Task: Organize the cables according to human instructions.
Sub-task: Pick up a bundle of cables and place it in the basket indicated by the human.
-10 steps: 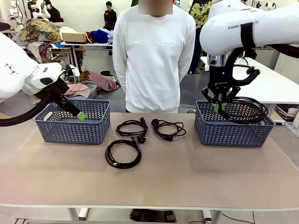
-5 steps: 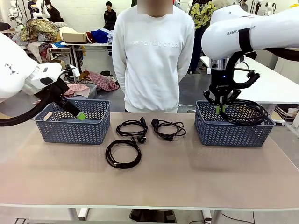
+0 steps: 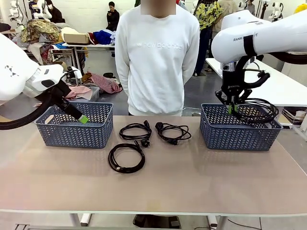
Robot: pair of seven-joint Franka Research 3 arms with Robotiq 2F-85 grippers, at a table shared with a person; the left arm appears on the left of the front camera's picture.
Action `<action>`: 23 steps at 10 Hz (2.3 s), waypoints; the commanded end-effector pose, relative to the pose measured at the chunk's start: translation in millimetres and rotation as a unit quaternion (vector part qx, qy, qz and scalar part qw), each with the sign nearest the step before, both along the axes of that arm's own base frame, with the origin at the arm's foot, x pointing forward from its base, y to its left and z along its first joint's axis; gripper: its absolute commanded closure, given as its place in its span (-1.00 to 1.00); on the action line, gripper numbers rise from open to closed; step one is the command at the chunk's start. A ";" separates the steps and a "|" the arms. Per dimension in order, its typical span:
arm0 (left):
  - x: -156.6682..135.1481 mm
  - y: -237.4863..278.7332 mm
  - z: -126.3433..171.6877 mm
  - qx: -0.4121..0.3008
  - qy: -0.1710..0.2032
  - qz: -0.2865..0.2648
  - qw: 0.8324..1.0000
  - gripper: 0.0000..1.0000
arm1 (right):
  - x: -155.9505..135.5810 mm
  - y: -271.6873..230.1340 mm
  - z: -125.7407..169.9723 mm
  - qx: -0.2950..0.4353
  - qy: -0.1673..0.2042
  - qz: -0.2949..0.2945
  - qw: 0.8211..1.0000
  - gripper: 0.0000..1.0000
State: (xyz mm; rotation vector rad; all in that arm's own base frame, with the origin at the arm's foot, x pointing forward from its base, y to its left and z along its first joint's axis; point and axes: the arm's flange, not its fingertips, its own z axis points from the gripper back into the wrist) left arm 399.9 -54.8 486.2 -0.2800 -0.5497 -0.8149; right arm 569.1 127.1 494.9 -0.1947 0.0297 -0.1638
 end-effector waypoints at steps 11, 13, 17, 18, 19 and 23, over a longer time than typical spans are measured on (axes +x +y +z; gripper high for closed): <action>0.8 2.7 -1.1 -0.009 -0.002 -0.009 1.000 -1.00 | 64.3 -5.6 -46.1 0.041 -0.009 0.033 0.999 0.75; 0.8 2.7 -1.1 -0.009 -0.002 -0.009 1.000 -1.00 | 70.3 -5.3 -50.8 0.036 -0.015 0.024 0.999 0.48; 0.8 2.7 -1.1 -0.009 -0.002 -0.009 1.000 -1.00 | 69.5 -3.3 -47.0 0.054 -0.018 0.020 0.998 -0.31; 0.8 2.7 -1.1 -0.009 -0.002 -0.009 1.000 -1.00 | 68.0 -2.6 -45.3 0.056 -0.016 0.020 0.998 -0.43; 0.8 2.7 -1.1 -0.009 -0.002 -0.009 1.000 -1.00 | 66.6 -2.6 -44.8 0.056 -0.013 0.018 0.998 -0.71; 0.8 2.7 -1.1 -0.009 -0.002 -0.009 1.000 -1.00 | 60.7 -2.7 -44.8 0.055 -0.002 0.004 0.998 -1.00</action>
